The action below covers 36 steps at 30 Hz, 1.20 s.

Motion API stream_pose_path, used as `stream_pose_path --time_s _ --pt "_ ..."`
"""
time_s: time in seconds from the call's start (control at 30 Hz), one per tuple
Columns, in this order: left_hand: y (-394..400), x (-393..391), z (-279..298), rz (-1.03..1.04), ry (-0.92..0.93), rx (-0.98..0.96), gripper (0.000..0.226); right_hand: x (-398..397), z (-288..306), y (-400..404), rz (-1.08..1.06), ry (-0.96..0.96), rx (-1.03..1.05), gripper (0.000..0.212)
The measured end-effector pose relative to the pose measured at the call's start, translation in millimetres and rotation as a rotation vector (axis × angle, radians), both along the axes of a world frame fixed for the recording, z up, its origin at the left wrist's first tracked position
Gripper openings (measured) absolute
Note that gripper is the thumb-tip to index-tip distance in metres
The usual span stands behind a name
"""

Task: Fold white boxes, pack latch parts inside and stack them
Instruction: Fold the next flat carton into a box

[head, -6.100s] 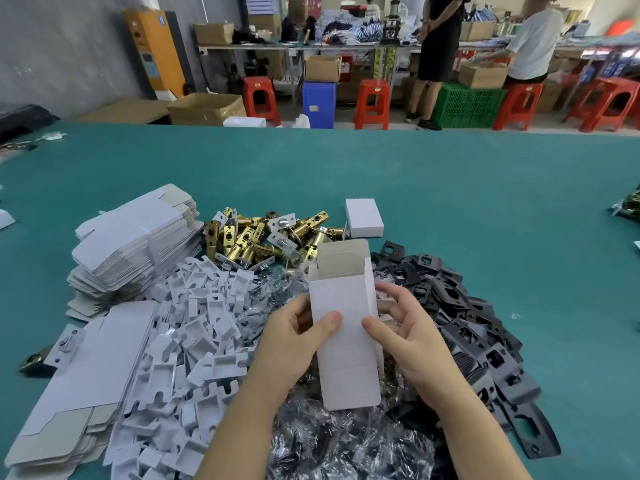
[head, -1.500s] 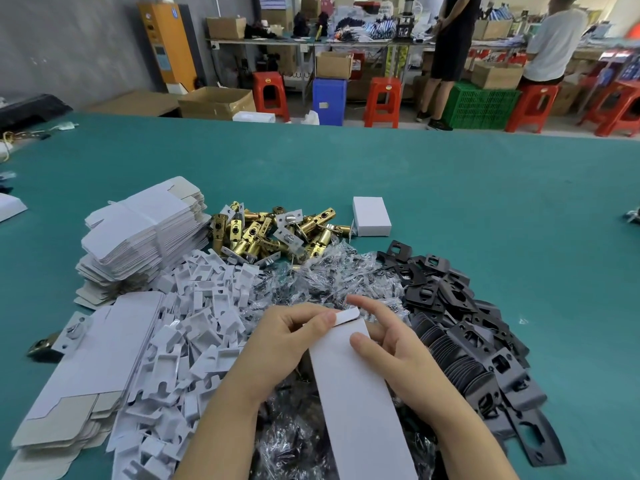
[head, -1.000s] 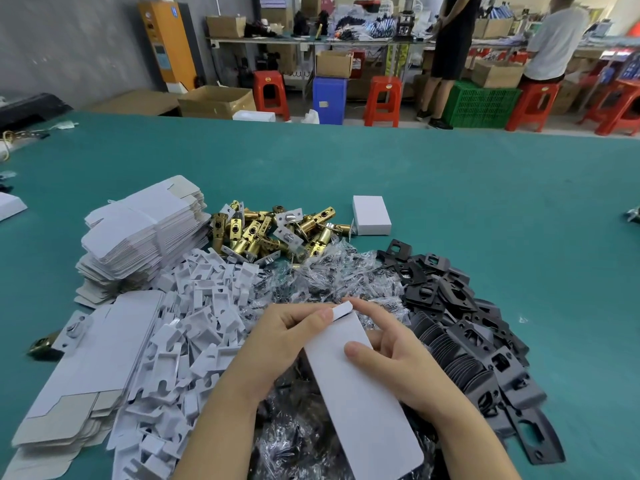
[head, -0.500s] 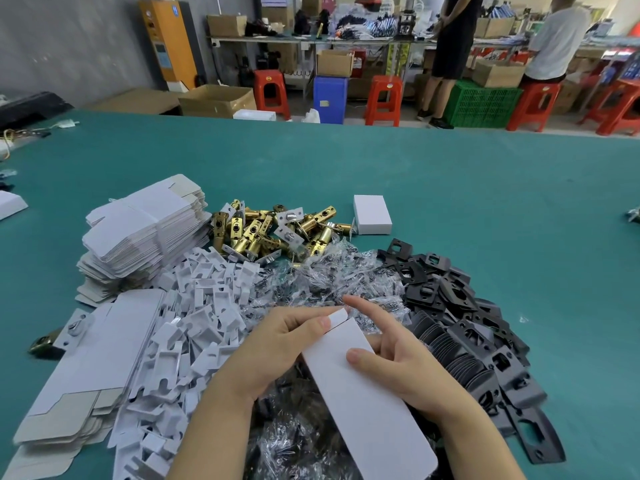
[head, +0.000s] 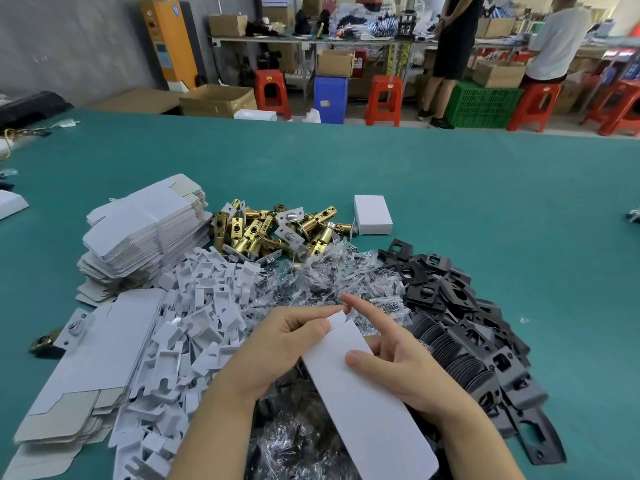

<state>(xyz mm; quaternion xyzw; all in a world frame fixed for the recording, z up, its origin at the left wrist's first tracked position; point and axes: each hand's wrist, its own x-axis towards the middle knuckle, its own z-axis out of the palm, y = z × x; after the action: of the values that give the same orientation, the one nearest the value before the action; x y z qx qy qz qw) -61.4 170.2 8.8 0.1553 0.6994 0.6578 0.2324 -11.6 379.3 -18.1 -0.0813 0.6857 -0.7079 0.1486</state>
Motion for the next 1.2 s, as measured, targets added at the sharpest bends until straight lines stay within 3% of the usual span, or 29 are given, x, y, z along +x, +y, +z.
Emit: stream_pose_path --time_s 0.23,0.7,0.87,1.2 --pt "0.3 -1.0 -4.0 -0.016 0.064 -0.111 0.031 -1.4 0.5 0.0 -0.032 0.006 0.004 0.067" --pt "5.3 2.6 -4.8 -0.148 0.156 -0.148 0.059 -1.1 2.6 4.5 -0.080 -0.009 -0.047 0.065" --pt "8.0 4.5 -3.4 -0.164 0.252 -0.203 0.052 -1.0 2.1 5.7 -0.088 -0.028 -0.081 0.067" --pt "9.1 5.1 -4.0 -0.178 0.267 -0.208 0.048 -1.9 1.7 6.9 -0.068 -0.043 -0.110 0.072"
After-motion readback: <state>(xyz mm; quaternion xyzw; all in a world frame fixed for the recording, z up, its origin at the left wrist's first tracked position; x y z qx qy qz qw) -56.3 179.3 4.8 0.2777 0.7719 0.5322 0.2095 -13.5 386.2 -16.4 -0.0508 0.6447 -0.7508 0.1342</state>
